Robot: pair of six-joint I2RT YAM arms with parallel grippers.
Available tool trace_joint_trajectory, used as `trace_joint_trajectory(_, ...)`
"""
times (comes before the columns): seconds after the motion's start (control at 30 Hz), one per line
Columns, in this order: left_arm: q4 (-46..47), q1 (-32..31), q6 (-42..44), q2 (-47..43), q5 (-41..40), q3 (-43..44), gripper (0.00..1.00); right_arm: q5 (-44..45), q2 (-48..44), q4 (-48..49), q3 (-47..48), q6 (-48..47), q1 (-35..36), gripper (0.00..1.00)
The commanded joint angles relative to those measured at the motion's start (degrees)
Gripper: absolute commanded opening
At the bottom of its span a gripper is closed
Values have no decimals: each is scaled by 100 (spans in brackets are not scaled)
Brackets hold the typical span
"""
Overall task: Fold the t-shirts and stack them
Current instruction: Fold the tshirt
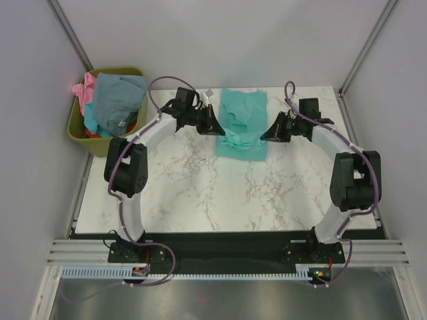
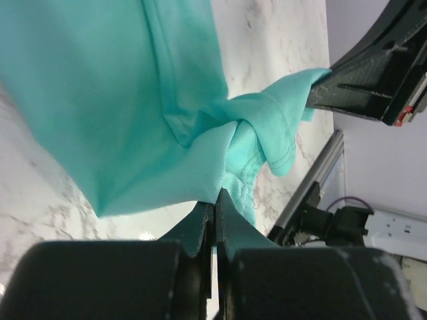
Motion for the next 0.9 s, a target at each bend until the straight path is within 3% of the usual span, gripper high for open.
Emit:
trace_joint_trajectory(0.0, -117, 127, 370, 541, 100, 785, 2, 98, 569, 241, 606, -31, -23, 0)
trace_joint_trajectory(0.3, 32, 163, 502, 1807, 12, 2201, 2, 256, 1950, 346, 2030, -101, -76, 0)
trace_joint_trajectory(0.7, 261, 180, 748, 2668, -533, 3195, 2, 511, 2663, 496, 2900, -75, -173, 0)
trace_joint_trajectory(0.8, 304, 163, 915, 2792, -700, 3397, 16, 573, 2882, 513, 3138, -93, -173, 0)
trace_joint_trajectory(0.87, 400, 171, 1056, 2836, -884, 3494, 34, 547, 2988, 583, 3278, -154, -182, 0)
